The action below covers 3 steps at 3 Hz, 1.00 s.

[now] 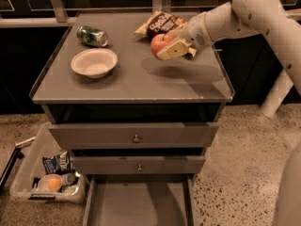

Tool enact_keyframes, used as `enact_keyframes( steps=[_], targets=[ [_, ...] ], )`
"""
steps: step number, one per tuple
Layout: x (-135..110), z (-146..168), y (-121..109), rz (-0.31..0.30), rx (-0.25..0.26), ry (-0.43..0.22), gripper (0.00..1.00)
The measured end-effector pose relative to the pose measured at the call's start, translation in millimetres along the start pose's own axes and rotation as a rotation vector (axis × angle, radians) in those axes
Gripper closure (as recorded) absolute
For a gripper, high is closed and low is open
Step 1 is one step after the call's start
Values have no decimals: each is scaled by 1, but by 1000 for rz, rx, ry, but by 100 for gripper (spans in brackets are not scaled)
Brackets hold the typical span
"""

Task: Place apple into bottom drawer

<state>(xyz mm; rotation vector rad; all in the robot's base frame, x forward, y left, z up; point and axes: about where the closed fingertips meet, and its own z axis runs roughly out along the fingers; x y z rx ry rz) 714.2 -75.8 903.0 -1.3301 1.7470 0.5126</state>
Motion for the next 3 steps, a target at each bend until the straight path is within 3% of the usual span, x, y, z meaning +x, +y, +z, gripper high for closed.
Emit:
enact_keyframes(
  steps=[1, 3],
  targets=[
    [-4, -39, 24, -33, 37, 8, 100],
    [12, -115, 87, -62, 104, 51, 100]
  ],
)
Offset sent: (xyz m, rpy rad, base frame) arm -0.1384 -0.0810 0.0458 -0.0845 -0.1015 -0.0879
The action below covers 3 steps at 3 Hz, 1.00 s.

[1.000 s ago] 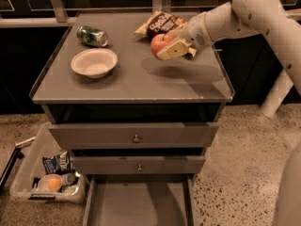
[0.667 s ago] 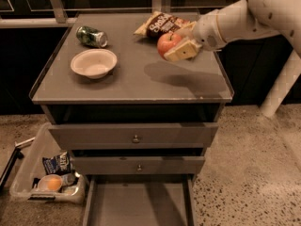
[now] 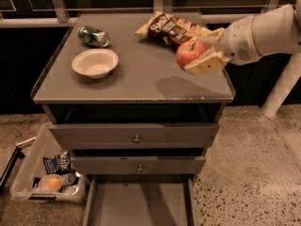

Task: Place apple into bottom drawer

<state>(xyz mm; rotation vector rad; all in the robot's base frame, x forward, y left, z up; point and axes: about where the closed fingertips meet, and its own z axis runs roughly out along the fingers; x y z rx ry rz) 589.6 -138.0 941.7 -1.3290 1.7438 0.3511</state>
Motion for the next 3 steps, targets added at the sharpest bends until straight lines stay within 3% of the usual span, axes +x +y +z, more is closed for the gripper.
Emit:
enact_keyframes(
  steps=[1, 3],
  targets=[
    [12, -24, 28, -6, 7, 32, 100],
    [54, -38, 84, 3, -17, 67, 100]
  ],
)
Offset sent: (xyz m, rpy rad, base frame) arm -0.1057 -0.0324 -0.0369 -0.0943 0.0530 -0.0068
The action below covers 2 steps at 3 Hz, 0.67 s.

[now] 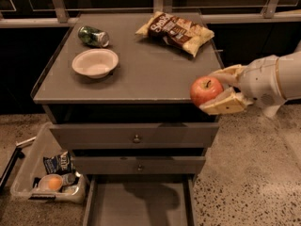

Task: Place apple into bottom drawer

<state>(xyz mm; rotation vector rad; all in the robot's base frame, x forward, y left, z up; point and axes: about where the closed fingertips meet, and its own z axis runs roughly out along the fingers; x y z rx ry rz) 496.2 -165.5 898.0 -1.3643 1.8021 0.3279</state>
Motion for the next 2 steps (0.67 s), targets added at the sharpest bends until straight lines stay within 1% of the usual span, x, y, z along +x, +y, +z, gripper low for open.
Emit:
enact_keyframes(
  steps=[1, 2],
  targets=[
    [40, 9, 19, 30, 3, 5, 100],
    [79, 29, 42, 50, -17, 27, 100]
  ],
)
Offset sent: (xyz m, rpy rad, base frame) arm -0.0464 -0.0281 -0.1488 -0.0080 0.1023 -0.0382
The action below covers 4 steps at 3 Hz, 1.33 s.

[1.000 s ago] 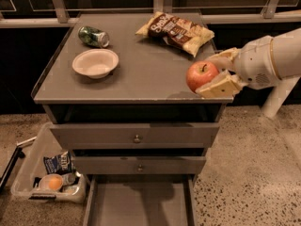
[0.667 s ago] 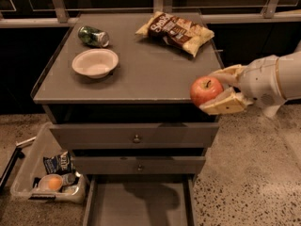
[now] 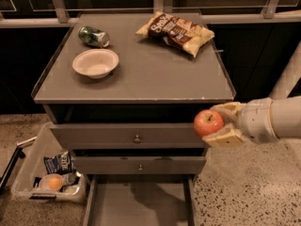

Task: Place apple into bottom drawer

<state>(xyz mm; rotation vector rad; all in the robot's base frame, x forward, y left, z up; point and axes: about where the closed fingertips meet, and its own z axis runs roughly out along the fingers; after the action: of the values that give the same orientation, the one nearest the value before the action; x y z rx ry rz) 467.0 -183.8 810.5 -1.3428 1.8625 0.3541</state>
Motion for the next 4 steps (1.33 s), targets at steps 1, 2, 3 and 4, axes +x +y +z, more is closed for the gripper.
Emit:
enact_keyframes(
  steps=[1, 2, 3, 4],
  targets=[
    [4, 11, 10, -54, -15, 40, 100],
    [5, 11, 11, -55, -16, 41, 100],
    [9, 43, 29, -59, -76, 34, 100],
    [23, 95, 62, -63, -154, 18, 100]
  ],
)
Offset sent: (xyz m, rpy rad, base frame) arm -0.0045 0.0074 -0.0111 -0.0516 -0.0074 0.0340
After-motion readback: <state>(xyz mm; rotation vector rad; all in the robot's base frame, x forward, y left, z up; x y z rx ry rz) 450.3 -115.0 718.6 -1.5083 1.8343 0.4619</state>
